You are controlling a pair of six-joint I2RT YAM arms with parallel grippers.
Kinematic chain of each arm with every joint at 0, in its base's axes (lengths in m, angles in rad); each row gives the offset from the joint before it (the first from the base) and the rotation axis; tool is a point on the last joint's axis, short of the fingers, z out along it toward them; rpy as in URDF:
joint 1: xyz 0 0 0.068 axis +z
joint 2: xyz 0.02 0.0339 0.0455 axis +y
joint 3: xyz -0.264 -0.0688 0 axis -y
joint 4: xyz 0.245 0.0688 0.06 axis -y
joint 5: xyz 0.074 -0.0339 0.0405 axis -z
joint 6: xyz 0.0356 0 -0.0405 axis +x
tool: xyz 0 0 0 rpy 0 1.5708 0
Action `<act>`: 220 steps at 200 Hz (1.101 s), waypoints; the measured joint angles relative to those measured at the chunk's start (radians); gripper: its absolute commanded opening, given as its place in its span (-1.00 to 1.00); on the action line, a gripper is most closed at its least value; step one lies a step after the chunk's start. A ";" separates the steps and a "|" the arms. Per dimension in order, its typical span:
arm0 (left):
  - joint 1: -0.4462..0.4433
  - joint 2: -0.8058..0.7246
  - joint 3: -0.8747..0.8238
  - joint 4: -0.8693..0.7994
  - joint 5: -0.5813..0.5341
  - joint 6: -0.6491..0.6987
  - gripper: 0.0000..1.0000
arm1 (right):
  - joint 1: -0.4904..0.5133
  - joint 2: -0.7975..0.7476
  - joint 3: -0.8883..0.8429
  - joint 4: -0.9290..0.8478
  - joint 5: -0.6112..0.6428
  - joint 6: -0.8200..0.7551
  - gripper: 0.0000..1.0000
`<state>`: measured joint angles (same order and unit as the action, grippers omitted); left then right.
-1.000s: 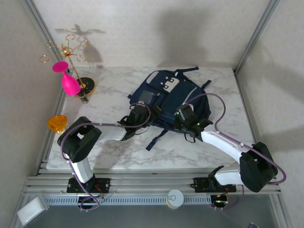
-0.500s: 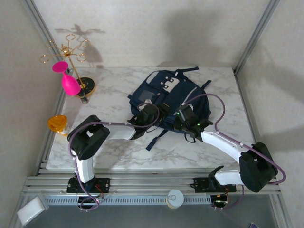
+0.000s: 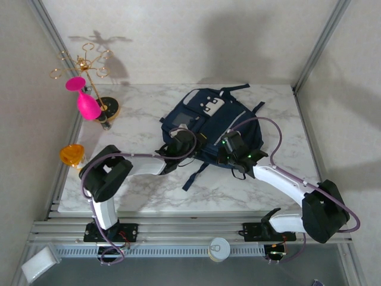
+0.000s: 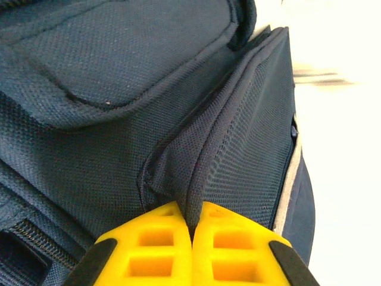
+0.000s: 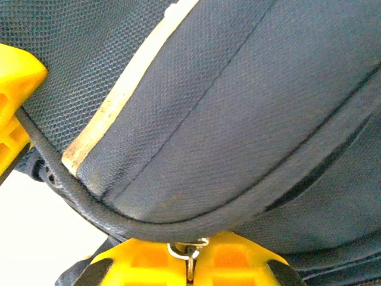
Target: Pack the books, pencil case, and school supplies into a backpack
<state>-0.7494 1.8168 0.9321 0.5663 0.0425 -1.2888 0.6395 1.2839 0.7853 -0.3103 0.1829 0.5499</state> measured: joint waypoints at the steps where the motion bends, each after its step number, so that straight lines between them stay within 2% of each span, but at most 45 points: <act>1: 0.003 -0.003 -0.002 -0.001 0.006 0.005 -1.00 | 0.000 -0.001 0.000 0.000 -0.001 -0.001 -1.00; 38: 0.087 -0.036 -0.008 -0.048 0.161 0.133 -1.00 | 0.002 0.000 0.010 0.032 -0.069 -0.024 -1.00; 60: 0.128 -0.052 -0.006 -0.090 0.211 0.204 -1.00 | 0.025 0.027 0.029 0.054 -0.090 -0.050 -1.00; 127: 0.172 -0.084 0.075 -0.291 0.229 0.313 -1.00 | 0.039 0.072 0.119 -0.029 -0.059 -0.135 -1.00; 186: 0.206 -0.085 0.146 -0.410 0.232 0.382 -1.00 | 0.038 0.083 0.189 -0.130 0.060 -0.170 -1.00; 220: 0.233 -0.085 0.158 -0.430 0.257 0.409 -1.00 | 0.038 0.086 0.199 -0.112 0.033 -0.189 -1.00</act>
<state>-0.5167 1.7317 1.0901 0.1368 0.2996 -0.8799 0.6777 1.3701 0.9840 -0.4221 0.2161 0.3611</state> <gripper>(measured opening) 0.039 0.077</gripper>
